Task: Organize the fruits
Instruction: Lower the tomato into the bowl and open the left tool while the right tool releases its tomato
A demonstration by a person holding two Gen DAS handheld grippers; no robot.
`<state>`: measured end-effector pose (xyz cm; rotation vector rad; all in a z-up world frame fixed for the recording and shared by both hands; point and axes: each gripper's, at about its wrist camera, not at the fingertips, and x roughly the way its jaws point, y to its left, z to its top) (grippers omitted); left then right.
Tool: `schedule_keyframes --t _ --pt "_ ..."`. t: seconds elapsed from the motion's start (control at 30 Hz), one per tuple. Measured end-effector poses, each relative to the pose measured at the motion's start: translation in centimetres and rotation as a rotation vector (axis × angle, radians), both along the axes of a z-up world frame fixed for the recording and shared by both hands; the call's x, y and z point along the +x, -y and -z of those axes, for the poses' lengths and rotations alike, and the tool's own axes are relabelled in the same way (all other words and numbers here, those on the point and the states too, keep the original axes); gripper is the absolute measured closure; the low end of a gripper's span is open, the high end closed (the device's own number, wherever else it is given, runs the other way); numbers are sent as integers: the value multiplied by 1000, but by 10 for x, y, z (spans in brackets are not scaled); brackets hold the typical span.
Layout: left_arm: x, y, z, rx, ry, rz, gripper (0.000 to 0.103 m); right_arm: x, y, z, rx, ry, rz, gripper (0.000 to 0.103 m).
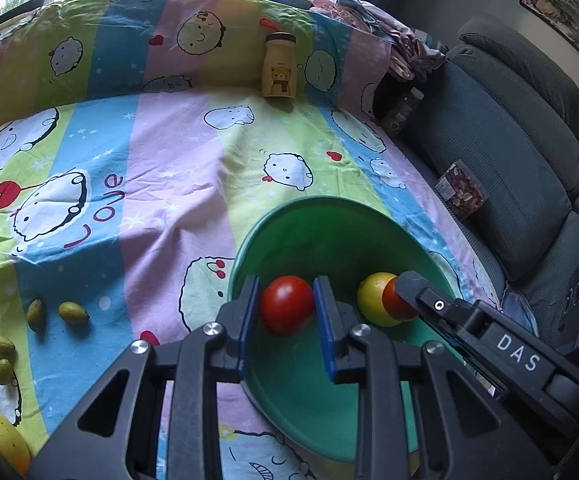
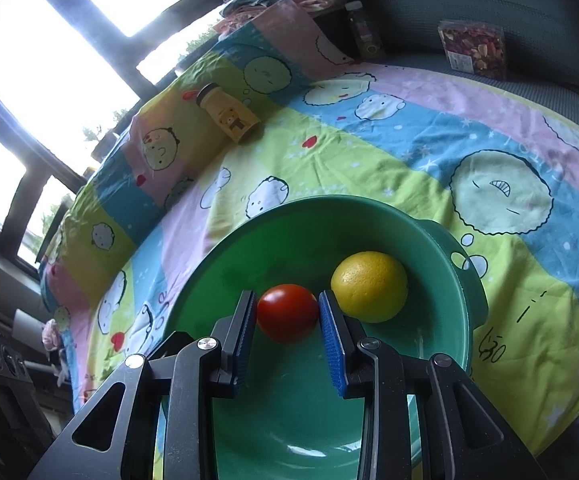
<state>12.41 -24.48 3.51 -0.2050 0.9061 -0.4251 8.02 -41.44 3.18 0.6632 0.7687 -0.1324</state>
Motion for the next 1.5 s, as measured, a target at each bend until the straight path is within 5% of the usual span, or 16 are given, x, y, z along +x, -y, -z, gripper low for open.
schedule_keyframes --t 0.3,0.83,1.07,1.37,1.5 --pt "1 3 3 -56 -39 32 76 -1 4 3 11 -6 8 69" --pt "-2 7 4 -34 -35 56 76 2 3 8 -9 -58 13 69" --pt "-16 -7 -13 -50 12 63 59 -1 -4 -2 -30 -17 4 59" --pt "-45 -107 -39 -10 60 -139 48 -2 -40 -26 -85 78 -89 40" --pt "-58 -165 -35 74 43 -318 46 3 -74 -34 -119 110 -177 33"
